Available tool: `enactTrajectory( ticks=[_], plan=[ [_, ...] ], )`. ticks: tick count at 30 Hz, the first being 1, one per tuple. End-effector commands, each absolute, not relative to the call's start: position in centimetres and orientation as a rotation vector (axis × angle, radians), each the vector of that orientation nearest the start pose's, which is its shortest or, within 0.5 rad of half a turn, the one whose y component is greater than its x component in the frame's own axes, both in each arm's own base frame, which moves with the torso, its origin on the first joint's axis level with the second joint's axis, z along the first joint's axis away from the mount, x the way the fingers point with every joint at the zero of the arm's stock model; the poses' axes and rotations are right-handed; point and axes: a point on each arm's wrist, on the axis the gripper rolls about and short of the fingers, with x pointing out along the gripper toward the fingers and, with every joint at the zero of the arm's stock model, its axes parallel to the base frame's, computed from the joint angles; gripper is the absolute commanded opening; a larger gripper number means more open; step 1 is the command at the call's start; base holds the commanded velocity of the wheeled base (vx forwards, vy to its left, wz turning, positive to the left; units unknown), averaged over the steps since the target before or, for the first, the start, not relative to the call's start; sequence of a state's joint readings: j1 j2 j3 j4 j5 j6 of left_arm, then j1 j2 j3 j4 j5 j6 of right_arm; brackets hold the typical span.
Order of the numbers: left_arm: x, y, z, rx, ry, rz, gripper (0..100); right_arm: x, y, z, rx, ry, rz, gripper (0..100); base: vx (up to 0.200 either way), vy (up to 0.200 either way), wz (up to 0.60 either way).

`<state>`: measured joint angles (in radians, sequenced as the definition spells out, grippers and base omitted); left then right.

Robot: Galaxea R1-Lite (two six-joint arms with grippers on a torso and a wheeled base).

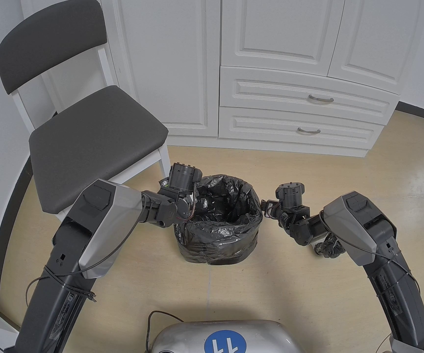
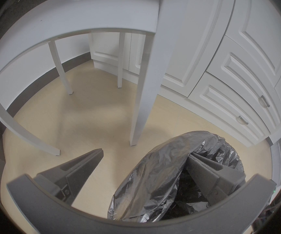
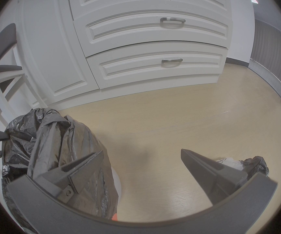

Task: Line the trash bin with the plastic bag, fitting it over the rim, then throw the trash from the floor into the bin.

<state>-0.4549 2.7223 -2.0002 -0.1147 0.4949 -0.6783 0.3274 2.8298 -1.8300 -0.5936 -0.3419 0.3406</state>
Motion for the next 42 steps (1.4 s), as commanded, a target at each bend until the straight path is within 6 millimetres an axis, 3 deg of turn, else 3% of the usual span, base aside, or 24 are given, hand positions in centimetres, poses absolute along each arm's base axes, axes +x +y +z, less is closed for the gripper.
enactTrajectory(
  ticks=[1, 20, 36, 42],
  plan=[
    [49.0, -22.0, 1.1, -0.391, 0.488, 0.228, 100, 51.0, 16.5, -5.4, 0.203, 0.376, -0.08, 100, 0.0, 0.0, 0.0],
    [49.6, -20.6, 0.5, -0.4, 0.495, 0.25, 100, 51.0, 16.5, -5.7, 0.2, 0.381, -0.08, 100, 0.0, 0.0, 0.0],
    [50.1, -19.9, -1.4, -0.403, 0.504, 0.267, 100, 50.9, 16.5, -6.0, 0.194, 0.389, -0.081, 100, 0.0, 0.0, 0.0],
    [49.9, -20.1, -3.0, -0.38, 0.531, 0.269, 100, 50.9, 16.4, -6.2, 0.19, 0.394, -0.082, 100, 0.0, 0.0, 0.0]
  ],
)
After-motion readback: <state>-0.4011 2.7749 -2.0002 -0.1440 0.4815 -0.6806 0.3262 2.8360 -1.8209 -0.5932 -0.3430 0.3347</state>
